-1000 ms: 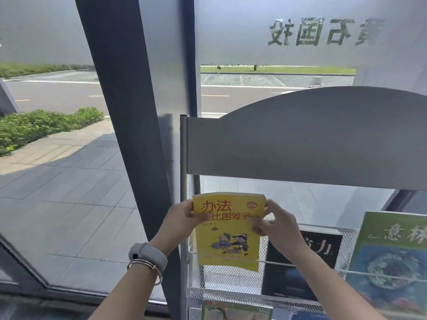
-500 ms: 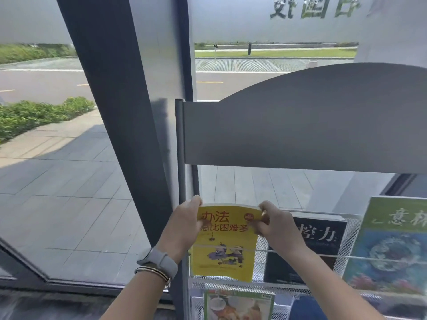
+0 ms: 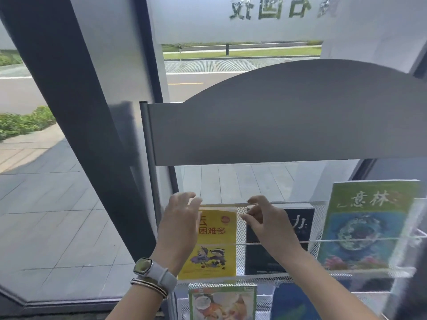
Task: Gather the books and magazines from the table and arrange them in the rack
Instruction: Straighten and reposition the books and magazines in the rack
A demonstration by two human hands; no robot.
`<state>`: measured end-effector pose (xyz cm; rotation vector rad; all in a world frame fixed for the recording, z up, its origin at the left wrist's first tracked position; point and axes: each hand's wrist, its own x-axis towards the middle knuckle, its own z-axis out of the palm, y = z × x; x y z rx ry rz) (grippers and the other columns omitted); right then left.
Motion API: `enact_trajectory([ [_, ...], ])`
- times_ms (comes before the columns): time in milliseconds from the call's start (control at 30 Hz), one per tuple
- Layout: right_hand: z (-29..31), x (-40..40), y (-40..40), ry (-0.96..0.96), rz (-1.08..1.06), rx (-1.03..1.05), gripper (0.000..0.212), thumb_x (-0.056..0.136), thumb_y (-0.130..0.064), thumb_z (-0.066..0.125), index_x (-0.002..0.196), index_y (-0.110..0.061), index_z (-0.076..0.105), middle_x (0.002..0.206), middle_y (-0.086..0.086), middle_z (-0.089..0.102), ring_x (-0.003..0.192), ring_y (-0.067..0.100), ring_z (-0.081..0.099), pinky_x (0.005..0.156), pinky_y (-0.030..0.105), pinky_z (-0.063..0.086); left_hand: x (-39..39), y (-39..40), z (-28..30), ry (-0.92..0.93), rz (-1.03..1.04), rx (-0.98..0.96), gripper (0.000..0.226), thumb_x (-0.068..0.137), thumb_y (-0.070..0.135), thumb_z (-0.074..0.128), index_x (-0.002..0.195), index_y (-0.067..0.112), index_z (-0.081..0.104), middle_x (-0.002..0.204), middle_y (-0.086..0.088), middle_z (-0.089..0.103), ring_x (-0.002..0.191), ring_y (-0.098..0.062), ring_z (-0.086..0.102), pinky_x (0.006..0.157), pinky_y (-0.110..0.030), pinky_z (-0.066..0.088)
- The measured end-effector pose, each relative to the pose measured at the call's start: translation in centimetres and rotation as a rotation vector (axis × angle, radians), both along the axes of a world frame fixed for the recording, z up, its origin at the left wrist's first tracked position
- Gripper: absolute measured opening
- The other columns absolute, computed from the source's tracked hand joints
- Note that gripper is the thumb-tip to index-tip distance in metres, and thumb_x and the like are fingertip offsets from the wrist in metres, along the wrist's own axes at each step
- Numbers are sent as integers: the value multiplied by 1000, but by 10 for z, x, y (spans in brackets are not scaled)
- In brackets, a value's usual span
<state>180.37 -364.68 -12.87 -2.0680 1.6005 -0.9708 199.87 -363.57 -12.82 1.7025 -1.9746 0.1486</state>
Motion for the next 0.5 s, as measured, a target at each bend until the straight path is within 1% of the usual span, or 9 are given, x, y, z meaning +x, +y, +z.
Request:
enact_trajectory([
  [33, 3, -11, 3, -12, -22, -16, 33, 79, -23, 68, 107, -11, 57, 86, 2, 67, 73, 11, 60, 67, 7, 42, -14, 0, 2, 29, -52, -15, 29, 70, 7, 74, 98, 8, 67, 100, -10, 68, 98, -32, 62, 77, -41, 55],
  [67, 7, -27, 6, -18, -57, -28, 29, 80, -25, 68, 104, -12, 59, 85, -2, 64, 76, 11, 58, 68, 10, 42, -32, -2, 4, 69, -115, -22, 28, 73, 8, 72, 100, 8, 66, 102, -9, 67, 101, -30, 61, 81, -38, 52],
  [133, 11, -60, 11, -9, -126, -38, 24, 81, -27, 66, 101, -13, 62, 86, -6, 59, 83, 12, 55, 73, 18, 40, -67, -3, 8, 173, -221, -10, 24, 82, 14, 63, 106, 10, 65, 109, -6, 66, 109, -23, 55, 90, -26, 40],
  [167, 12, -77, 14, -11, -154, -29, 22, 82, -27, 65, 99, -13, 63, 88, -6, 60, 87, 12, 54, 75, 20, 38, -85, -4, 9, 248, -260, 2, 23, 84, 16, 60, 106, 11, 66, 110, -4, 65, 111, -20, 53, 91, -21, 35],
  [233, 11, -117, 20, -24, -199, 15, 19, 83, -28, 63, 96, -14, 64, 89, -4, 62, 90, 13, 55, 77, 20, 38, -120, -5, 11, 385, -302, 31, 20, 86, 16, 58, 103, 12, 67, 108, -1, 66, 110, -16, 52, 90, -15, 31],
  [300, 4, -150, 28, -26, -217, 58, 14, 84, -27, 62, 91, -16, 66, 84, -4, 65, 83, 12, 59, 72, 16, 40, -144, -1, 5, 449, -313, 27, 18, 84, 15, 61, 99, 14, 69, 100, 6, 65, 102, -12, 54, 88, -14, 35],
  [367, -7, -175, 36, -41, -201, 75, 7, 83, -27, 64, 85, -20, 65, 77, -3, 68, 74, 9, 61, 64, 10, 42, -154, 8, -13, 506, -334, 44, 16, 81, 18, 63, 95, 20, 70, 92, 14, 63, 93, -5, 58, 83, -14, 41],
  [433, -24, -189, 41, -51, -148, 122, 4, 81, -28, 65, 78, -27, 64, 70, -6, 70, 66, 6, 63, 61, 13, 46, -158, 23, -42, 519, -365, 117, 15, 80, 27, 60, 93, 29, 67, 88, 18, 65, 84, 2, 60, 76, -15, 47],
  [500, -52, -189, 48, -60, -86, 199, 11, 79, -31, 67, 71, -37, 61, 66, -7, 69, 64, 8, 63, 62, 21, 50, -155, 42, -78, 513, -352, 236, 19, 79, 41, 57, 94, 30, 65, 84, 24, 67, 79, 6, 61, 71, -13, 48],
])
